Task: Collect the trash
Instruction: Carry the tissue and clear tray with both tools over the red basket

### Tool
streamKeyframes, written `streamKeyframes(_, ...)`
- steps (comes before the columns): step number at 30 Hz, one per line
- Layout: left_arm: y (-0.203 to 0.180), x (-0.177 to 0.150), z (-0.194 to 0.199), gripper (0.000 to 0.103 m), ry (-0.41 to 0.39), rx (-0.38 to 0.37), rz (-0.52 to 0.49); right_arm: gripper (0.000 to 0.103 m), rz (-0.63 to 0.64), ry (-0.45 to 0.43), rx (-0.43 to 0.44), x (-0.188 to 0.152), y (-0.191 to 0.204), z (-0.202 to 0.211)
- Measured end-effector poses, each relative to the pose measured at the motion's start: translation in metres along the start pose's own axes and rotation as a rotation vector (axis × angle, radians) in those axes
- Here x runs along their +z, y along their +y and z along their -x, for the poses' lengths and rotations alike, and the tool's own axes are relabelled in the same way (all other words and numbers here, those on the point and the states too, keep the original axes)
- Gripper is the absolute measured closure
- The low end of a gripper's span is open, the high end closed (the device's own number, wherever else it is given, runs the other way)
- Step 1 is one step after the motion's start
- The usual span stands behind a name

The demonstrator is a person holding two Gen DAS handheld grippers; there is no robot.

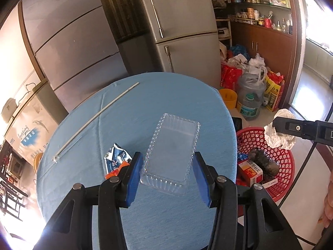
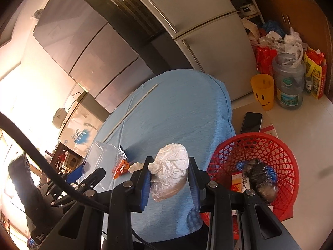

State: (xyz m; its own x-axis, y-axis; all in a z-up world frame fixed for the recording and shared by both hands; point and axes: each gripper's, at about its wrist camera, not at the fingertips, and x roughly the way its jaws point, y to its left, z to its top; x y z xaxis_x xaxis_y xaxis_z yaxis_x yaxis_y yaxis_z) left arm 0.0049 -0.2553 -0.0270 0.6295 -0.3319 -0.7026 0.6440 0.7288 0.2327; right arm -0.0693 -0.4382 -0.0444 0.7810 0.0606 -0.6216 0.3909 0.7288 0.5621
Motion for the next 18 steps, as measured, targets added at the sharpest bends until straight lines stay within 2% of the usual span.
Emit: streamKeyframes(18,-0.025,0.006,0.003,0.052,-0.012,-0.027,-0.053,0.068,-0.018,-0.032,-0.022,0.000,-0.014,0.016)
